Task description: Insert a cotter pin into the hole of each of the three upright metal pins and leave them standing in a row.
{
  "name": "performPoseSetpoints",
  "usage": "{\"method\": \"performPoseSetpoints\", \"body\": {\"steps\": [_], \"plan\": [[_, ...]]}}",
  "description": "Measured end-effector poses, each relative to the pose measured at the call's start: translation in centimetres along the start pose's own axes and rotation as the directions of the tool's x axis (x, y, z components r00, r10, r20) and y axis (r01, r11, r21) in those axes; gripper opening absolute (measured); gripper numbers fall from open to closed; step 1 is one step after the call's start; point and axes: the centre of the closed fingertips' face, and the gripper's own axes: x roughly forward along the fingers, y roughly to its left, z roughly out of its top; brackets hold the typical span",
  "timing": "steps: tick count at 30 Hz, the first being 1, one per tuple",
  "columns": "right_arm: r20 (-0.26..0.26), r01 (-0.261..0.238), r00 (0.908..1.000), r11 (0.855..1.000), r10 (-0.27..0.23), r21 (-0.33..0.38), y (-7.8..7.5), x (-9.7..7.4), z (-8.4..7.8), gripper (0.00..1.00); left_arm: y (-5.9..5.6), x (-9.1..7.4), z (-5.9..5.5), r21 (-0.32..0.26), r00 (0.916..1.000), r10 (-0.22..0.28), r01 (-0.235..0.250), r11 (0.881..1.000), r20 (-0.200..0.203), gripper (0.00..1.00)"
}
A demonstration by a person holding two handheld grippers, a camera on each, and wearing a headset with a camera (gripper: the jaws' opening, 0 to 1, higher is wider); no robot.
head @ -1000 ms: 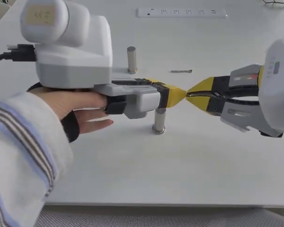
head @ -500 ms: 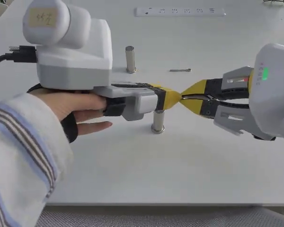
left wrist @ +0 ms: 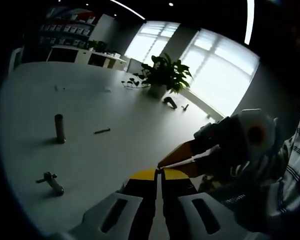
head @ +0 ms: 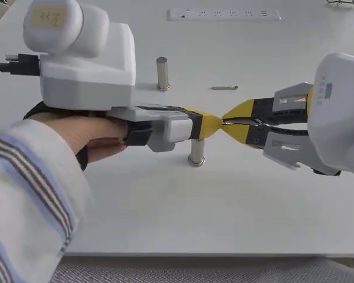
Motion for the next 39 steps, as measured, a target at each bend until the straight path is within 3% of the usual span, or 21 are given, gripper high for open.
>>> {"method": "performPoseSetpoints", "body": {"steps": [4, 6, 8, 10, 12, 19, 21, 22, 24, 25, 27, 28, 29, 35, 39], "plan": [[0.005, -0.006, 1.0, 1.0, 0.005, 0.027, 0.0, 0.0, 0.1, 0.0, 0.4, -0.2, 0.2, 0.001, 1.0, 0.001, -0.001, 1.0, 0.004, 0.0], [0.002, -0.007, 1.0, 0.999, 0.007, 0.041, 0.0, 0.0, -0.1, 0.06, 0.5, -0.5, 0.3, 0.008, 0.9999, 0.002, -0.002, 1.0, 0.01, 0.0], [-0.011, -0.024, 0.9996, 0.995, 0.025, 0.099, 0.2, 0.1, -0.7, 0.11, 0.4, -0.7, 0.5, 0.015, 0.9999, -0.003, 0.003, 1.0, 0.014, 0.0], [0.003, -0.067, 0.9977, 0.98, 0.067, 0.19, 0.8, 0.3, -1.1, 0.13, 0.5, -0.9, 0.4, 0.037, 1.0, 0.001, -0.001, 0.999, 0.009, 0.0], [0.008, -0.056, 0.9984, 0.976, 0.056, 0.212, 0.6, 0.3, -1.3, 0.15, 0.9, -1.3, 0.5, 0.116, 0.9997, 0.023, -0.024, 0.993, 0.01, 0.0], [0.08, -0.126, 0.9915, 0.918, 0.103, 0.376, 1.1, 0.2, -1.2, 0.17, 0.0, -2.2, 0.9, 0.209, 0.9995, -0.023, 0.019, 0.978, 0.021, 0.0], [0.092, -0.136, 0.9898, 0.914, 0.109, 0.383, 1.1, 0.2, -1.1, 0.17, -0.2, -2.3, 0.9, 0.23, 0.9989, -0.042, 0.037, 0.973, 0.02, 0.0], [0.112, -0.158, 0.9861, 0.902, 0.122, 0.401, 1.4, 0.1, -0.9, 0.16, -0.3, -2.3, 0.9, 0.245, 0.9983, -0.055, 0.05, 0.968, 0.016, 0.0], [0.146, -0.186, 0.9801, 0.88, 0.135, 0.436, 1.6, 0.0, -0.5, 0.15, -0.6, -2.4, 1.2, 0.339, 0.9975, -0.065, 0.052, 0.939, 0.028, 0.0], [0.155, -0.186, 0.9794, 0.877, 0.129, 0.444, 1.5, -0.1, -0.4, 0.15, -1.1, -2.4, 1.0, 0.387, 0.9965, -0.082, 0.068, 0.92, 0.018, 0.0], [0.183, -0.211, 0.9732, 0.854, 0.139, 0.476, 2.0, -0.1, 0.3, 0.15, -1.4, -2.4, 1.1, 0.431, 0.9956, -0.091, 0.073, 0.899, 0.021, 0.0], [0.191, -0.211, 0.9726, 0.849, 0.133, 0.484, 1.7, -0.4, 0.0, 0.15, -1.7, -2.5, 0.9, 0.446, 0.9948, -0.101, 0.085, 0.891, 0.012, 0.0], [0.199, -0.214, 0.9713, 0.845, 0.131, 0.491, 1.6, -0.4, 0.1, 0.15, -1.7, -2.4, 1.0, 0.447, 0.9947, -0.102, 0.086, 0.89, 0.011, 0.0], [0.219, -0.238, 0.9654, 0.823, 0.141, 0.516, 1.7, -0.5, -0.1, 0.13, -2.1, -2.2, 0.7, 0.504, 0.9926, -0.121, 0.112, 0.856, -0.015, 0.0], [0.228, -0.253, 0.9614, 0.821, 0.155, 0.511, 2.0, -0.5, -0.1, 0.08, -2.2, -2.1, 0.5, 0.526, 0.9913, -0.128, 0.125, 0.841, -0.031, 0.0]]}}
